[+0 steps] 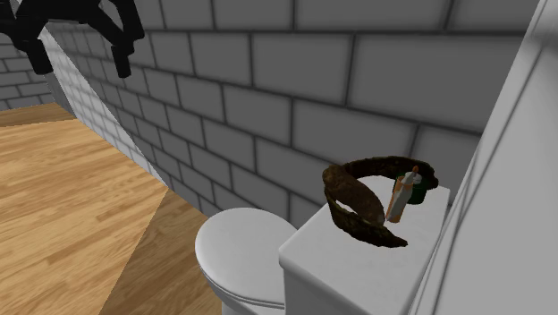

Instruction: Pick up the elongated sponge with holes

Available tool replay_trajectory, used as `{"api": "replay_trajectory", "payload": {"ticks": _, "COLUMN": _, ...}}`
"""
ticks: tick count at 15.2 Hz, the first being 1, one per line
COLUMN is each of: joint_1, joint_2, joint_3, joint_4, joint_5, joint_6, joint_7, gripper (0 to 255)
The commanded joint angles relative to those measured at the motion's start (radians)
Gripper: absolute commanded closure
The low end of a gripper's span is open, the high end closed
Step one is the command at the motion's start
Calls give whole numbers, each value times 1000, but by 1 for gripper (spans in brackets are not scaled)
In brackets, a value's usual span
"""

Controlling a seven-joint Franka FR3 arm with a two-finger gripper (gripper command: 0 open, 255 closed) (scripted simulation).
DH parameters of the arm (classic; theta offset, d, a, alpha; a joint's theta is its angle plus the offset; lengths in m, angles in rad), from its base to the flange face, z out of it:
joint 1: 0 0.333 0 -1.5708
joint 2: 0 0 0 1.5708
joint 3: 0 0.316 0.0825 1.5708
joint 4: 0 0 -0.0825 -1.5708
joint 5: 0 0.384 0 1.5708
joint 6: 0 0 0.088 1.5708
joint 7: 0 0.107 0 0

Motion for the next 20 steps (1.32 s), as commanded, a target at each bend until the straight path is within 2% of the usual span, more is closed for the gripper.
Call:
{"api": "replay_trajectory", "payload": {"ticks": 1, "joint_1": 0, "joint_2": 0, "joint_3": 0, "joint_4": 0, "joint_5": 0, "joint_6": 0, "joint_7": 0, "gripper": 0}}
{"api": "replay_trajectory", "payload": {"ticks": 11, "joint_1": -91, "joint_2": 297, "joint_3": -25, "joint_4": 37, "joint_5": -207, "joint_6": 141, "joint_7": -25, "gripper": 0}}
{"api": "replay_trajectory", "payload": {"ticks": 20, "joint_1": -174, "joint_2": 585, "joint_3": -55, "joint_4": 146, "joint_5": -410, "joint_6": 230, "joint_7": 1, "gripper": 0}}
